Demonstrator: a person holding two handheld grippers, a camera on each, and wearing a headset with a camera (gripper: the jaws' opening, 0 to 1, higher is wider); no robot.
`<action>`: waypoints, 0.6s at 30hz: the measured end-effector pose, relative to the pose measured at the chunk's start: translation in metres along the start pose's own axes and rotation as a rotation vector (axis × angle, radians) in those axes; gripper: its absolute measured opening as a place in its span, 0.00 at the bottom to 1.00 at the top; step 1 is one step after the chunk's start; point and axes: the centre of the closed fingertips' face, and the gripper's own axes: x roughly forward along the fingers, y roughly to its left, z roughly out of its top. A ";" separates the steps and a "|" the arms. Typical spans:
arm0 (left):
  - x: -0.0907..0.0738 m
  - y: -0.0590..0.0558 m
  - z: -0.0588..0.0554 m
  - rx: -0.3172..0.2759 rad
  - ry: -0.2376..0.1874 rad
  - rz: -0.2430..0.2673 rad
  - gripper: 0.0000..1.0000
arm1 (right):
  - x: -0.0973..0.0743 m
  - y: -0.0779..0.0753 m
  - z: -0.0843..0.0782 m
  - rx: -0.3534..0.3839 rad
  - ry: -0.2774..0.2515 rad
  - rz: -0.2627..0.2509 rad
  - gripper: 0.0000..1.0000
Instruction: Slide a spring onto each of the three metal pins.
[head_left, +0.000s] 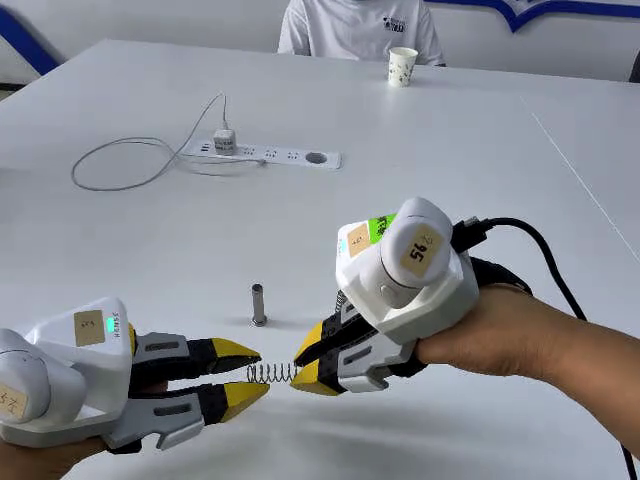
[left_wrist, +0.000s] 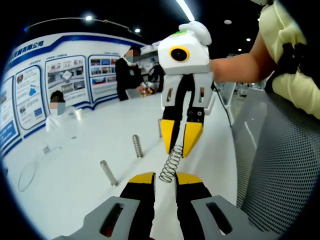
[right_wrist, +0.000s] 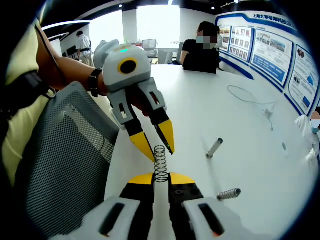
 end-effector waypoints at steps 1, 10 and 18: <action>0.000 0.000 0.000 0.002 -0.002 -0.003 0.14 | 0.000 0.000 0.000 0.001 0.000 0.001 0.11; 0.002 0.001 0.001 0.008 -0.008 -0.010 0.12 | -0.008 0.000 0.009 -0.007 -0.009 -0.006 0.11; 0.003 0.002 0.002 0.007 -0.013 -0.003 0.12 | -0.013 -0.001 0.021 -0.034 -0.038 -0.025 0.11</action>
